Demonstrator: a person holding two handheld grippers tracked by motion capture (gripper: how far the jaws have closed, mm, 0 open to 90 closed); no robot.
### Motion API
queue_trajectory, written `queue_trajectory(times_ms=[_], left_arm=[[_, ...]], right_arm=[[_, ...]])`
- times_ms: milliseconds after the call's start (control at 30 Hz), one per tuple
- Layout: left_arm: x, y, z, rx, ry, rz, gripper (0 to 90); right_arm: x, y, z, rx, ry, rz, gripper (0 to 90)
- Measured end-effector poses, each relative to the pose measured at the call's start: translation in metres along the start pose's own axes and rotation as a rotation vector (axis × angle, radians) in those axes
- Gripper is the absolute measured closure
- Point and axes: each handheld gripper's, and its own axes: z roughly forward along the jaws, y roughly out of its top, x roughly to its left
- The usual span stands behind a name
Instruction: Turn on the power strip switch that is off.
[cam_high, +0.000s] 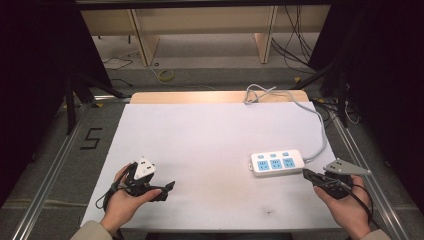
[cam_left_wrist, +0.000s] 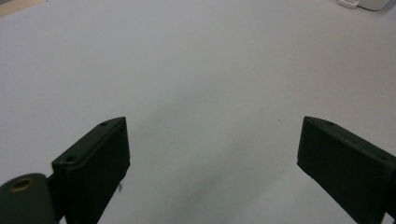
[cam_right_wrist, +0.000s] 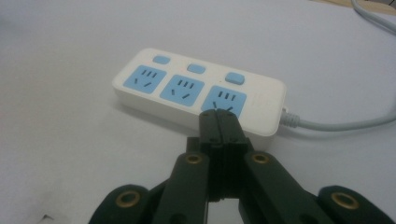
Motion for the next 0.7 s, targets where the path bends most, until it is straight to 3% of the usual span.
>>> queue_trajectory(times_ms=[700], left_arm=[[0.000,0.000,0.001,0.002,0.001,-0.004,11.0]], right_arm=[[-0.009,0.014,0.014,0.014,-0.031,0.009,90.0]])
